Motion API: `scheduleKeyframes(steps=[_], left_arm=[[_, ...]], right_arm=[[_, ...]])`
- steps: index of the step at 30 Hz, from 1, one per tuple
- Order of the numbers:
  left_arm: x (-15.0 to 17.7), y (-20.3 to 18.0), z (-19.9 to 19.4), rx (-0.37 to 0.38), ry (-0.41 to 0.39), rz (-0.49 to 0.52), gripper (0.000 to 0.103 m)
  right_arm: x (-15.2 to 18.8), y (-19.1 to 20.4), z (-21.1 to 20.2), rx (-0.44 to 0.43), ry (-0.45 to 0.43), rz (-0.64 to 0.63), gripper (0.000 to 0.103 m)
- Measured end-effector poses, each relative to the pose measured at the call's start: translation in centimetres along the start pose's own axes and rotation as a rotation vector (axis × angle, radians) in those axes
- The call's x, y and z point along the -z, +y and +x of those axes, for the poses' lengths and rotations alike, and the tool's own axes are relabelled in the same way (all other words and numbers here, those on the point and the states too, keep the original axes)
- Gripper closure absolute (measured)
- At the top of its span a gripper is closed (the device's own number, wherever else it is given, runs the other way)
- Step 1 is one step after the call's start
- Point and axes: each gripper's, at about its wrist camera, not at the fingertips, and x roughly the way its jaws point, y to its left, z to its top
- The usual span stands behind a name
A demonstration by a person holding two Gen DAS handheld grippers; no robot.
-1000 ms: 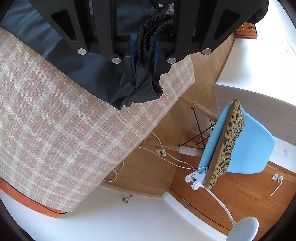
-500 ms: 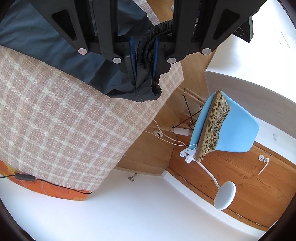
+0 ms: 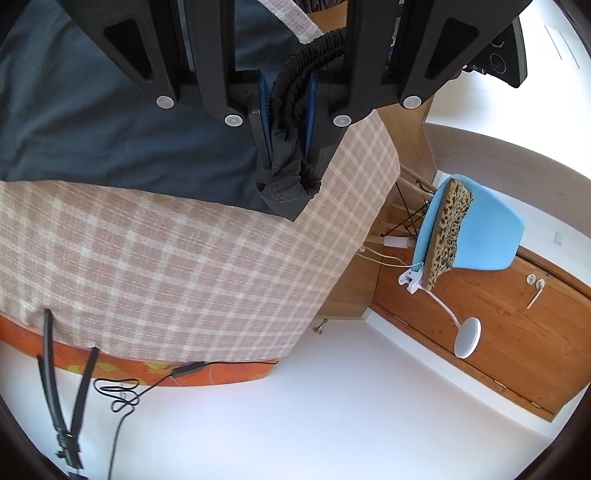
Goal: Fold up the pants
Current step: 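Lift the waistband with both tools and fold it over toward the leg hems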
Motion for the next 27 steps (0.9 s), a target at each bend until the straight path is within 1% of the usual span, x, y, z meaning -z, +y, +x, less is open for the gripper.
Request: scheduleKeyframes(steps=[7, 13, 17, 21, 23, 24, 25, 27], left_arm=[[-1.0, -7.6, 2.1, 0.097, 0.046, 0.103, 0.094], [-1.6, -12.6, 3.8, 0.186, 0.073, 0.168, 0.094], [-1.5, -14.8, 5.1, 0.226, 0.092, 0.203, 0.095], [-0.9, -16.6, 7.2, 0.261, 0.129, 0.217, 0.096], [-0.7, -17.4, 8.4, 0.269, 0.152, 0.24, 0.096], [-0.6, -17.7, 8.9, 0.278, 0.165, 0.247, 0.096], [-0.6, -17.9, 9.5, 0.281, 0.175, 0.255, 0.096], [-0.1, -18.6, 10.4, 0.285, 0.195, 0.268, 0.096]], right_arm=[[3.7, -6.4, -5.4, 0.049, -0.036, 0.08, 0.089], [6.0, -10.7, -9.2, 0.073, -0.063, 0.121, 0.089], [7.8, -13.9, -10.5, 0.062, -0.084, 0.16, 0.088], [9.6, -17.3, -10.5, 0.021, -0.11, 0.221, 0.083], [10.4, -19.2, -10.4, 0.001, -0.128, 0.269, 0.076], [10.8, -20.1, -10.3, -0.001, -0.132, 0.289, 0.068], [11.2, -20.8, -10.1, -0.002, -0.134, 0.308, 0.064], [12.0, -22.2, -9.9, -0.009, -0.128, 0.357, 0.047]])
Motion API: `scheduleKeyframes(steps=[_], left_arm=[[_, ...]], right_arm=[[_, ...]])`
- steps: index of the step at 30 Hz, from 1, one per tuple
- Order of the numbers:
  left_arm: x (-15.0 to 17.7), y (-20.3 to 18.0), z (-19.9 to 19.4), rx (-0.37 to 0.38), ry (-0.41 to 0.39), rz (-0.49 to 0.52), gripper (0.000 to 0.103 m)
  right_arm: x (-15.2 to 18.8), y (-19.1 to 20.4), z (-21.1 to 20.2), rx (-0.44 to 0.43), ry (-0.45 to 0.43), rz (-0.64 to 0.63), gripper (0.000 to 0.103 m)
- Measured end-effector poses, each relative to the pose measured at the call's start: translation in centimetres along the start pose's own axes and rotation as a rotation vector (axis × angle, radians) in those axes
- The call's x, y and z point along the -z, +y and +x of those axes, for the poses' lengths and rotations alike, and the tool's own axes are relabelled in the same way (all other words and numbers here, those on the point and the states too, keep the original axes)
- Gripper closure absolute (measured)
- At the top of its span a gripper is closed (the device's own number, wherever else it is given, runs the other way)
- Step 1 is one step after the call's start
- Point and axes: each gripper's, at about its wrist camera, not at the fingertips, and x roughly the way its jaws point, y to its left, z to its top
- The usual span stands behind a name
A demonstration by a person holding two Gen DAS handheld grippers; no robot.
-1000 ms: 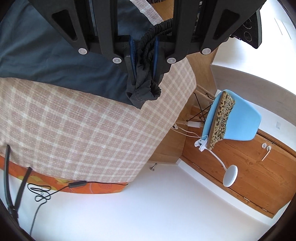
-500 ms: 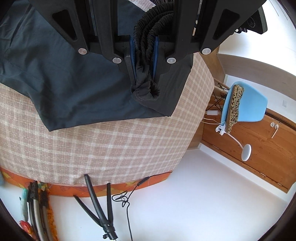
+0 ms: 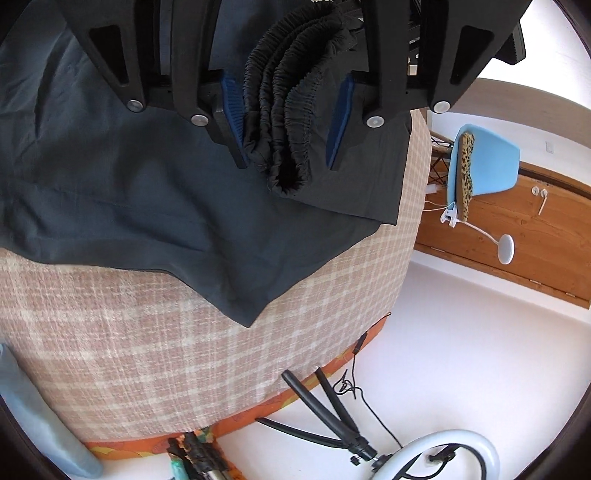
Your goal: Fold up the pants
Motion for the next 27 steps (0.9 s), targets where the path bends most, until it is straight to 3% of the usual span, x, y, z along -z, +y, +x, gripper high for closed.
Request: scheduleKeyframes(steps=[1, 3, 10, 11, 13, 15, 20, 23, 27], left_arm=[[-0.1, 0.0, 0.4, 0.001, 0.007, 0.006, 0.097], [-0.3, 0.1, 0.7, 0.004, 0.01, 0.006, 0.097], [-0.9, -1.0, 1.1, 0.011, 0.005, 0.056, 0.097], [-0.9, -1.3, 1.1, 0.01, 0.006, 0.069, 0.097], [-0.8, -1.8, 1.1, 0.004, 0.014, 0.085, 0.097], [-0.9, -1.6, 0.7, 0.0, 0.023, 0.073, 0.096], [-0.9, 0.8, -3.2, 0.02, -0.025, -0.003, 0.081], [0.5, 3.1, -7.2, -0.053, -0.066, -0.058, 0.068], [5.1, 8.3, -11.4, -0.166, -0.044, -0.2, 0.067]], right_arm=[[0.2, -0.8, -0.1, -0.007, 0.001, 0.029, 0.04], [0.7, -2.1, -0.4, -0.021, 0.004, 0.075, 0.036], [2.2, -3.2, 0.4, -0.092, 0.079, 0.15, 0.037], [2.3, -3.0, 0.6, -0.104, 0.084, 0.15, 0.041], [2.2, -2.2, 0.9, -0.07, 0.072, 0.124, 0.069], [1.9, -1.6, 1.1, -0.041, 0.058, 0.103, 0.079], [1.8, 0.0, -0.4, 0.022, -0.008, 0.008, 0.085], [2.1, 1.4, -2.0, 0.074, -0.055, -0.081, 0.086], [2.6, 1.7, -3.9, 0.128, -0.091, -0.137, 0.086]])
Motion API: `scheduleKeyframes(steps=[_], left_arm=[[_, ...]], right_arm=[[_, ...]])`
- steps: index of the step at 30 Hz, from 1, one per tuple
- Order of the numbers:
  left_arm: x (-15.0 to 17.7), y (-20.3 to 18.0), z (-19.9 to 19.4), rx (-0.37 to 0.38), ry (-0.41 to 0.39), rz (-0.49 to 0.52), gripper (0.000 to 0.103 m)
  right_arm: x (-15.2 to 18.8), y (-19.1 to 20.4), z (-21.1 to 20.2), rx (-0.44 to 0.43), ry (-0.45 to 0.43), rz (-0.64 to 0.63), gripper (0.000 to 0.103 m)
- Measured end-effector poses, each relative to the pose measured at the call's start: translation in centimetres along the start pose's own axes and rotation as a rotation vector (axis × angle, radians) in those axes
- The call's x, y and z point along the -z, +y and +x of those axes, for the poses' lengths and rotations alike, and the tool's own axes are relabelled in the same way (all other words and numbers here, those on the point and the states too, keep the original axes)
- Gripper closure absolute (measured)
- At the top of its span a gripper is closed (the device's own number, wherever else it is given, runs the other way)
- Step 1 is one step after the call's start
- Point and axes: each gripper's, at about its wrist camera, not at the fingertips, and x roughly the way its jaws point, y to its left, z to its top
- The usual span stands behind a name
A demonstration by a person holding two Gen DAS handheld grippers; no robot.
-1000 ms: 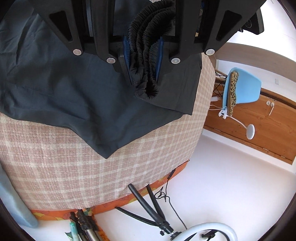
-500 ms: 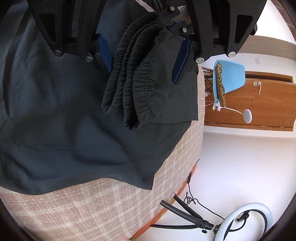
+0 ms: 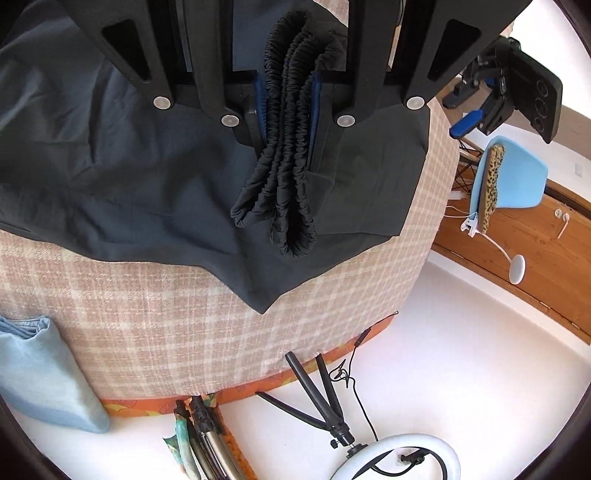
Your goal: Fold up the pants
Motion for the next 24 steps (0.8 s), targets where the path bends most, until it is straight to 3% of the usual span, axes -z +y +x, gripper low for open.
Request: scheduleKeyframes(steps=[2, 6, 16, 24], left_arm=[[1.9, 3.1, -0.5, -0.048, 0.041, -0.067, 0.067], [4.2, 6.5, -0.3, -0.069, 0.103, -0.187, 0.067], [3.0, 3.5, 2.9, 0.005, 0.11, -0.152, 0.067], [2.2, 2.2, 4.0, 0.035, 0.12, -0.135, 0.067]], right_arm=[[0.1, -0.5, -0.7, 0.031, -0.008, -0.007, 0.086], [0.3, -2.4, -2.1, 0.071, -0.023, 0.015, 0.086], [1.9, -8.4, -7.9, 0.15, -0.108, 0.103, 0.086], [3.1, -13.4, -10.6, 0.137, -0.104, 0.192, 0.086]])
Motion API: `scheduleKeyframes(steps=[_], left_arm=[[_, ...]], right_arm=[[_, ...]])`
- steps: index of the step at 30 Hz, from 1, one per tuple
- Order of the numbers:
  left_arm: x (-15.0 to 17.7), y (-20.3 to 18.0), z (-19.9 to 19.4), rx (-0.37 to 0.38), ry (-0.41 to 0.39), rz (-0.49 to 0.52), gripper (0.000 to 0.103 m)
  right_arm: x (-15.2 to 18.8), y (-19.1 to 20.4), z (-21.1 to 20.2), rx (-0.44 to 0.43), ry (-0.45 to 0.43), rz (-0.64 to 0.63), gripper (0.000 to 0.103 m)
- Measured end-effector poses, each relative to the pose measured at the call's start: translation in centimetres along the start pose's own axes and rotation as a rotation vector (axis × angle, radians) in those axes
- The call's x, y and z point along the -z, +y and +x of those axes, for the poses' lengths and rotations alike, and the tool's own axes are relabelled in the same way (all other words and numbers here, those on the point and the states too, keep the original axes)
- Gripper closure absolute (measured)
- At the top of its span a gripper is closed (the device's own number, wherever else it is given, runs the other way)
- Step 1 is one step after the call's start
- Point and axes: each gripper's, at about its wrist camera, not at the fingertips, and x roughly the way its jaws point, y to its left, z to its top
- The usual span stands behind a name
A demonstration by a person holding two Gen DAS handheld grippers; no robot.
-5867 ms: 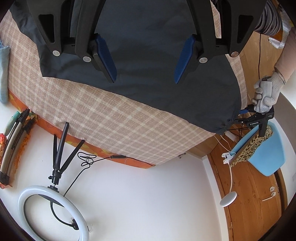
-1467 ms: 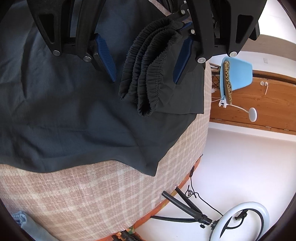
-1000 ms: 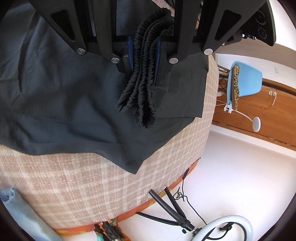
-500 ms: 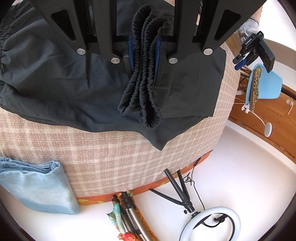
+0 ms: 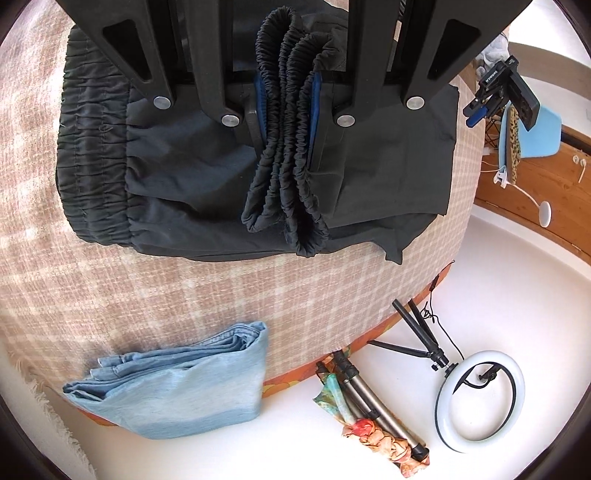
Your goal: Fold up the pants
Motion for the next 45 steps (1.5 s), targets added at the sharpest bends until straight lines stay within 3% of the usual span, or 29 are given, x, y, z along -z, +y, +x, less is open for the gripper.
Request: scheduleKeyframes(steps=[11, 20, 24, 26, 33, 45], left_arm=[[0.5, -0.1, 0.6, 0.074, 0.036, -0.05, 0.067], [1.2, 0.0, 1.5, 0.071, 0.064, -0.067, 0.067], [1.5, 0.1, 1.9, 0.092, 0.069, -0.075, 0.067], [1.6, 0.1, 2.2, 0.108, 0.072, -0.079, 0.067], [2.0, 0.3, 2.5, 0.135, 0.064, -0.105, 0.067], [2.5, 0.8, 2.4, 0.149, 0.034, -0.167, 0.067]], right_arm=[[-0.5, -2.3, -1.5, 0.098, -0.039, -0.029, 0.086], [-0.5, -1.8, -1.0, 0.184, -0.019, -0.085, 0.085], [-0.5, -0.5, -2.0, 0.303, -0.057, -0.152, 0.055], [-0.7, 0.4, -3.4, 0.322, -0.112, -0.166, 0.055], [-1.7, 9.0, -3.8, 0.159, -0.164, -0.347, 0.054], [-3.9, 20.6, 5.7, -0.042, -0.098, -0.553, 0.051]])
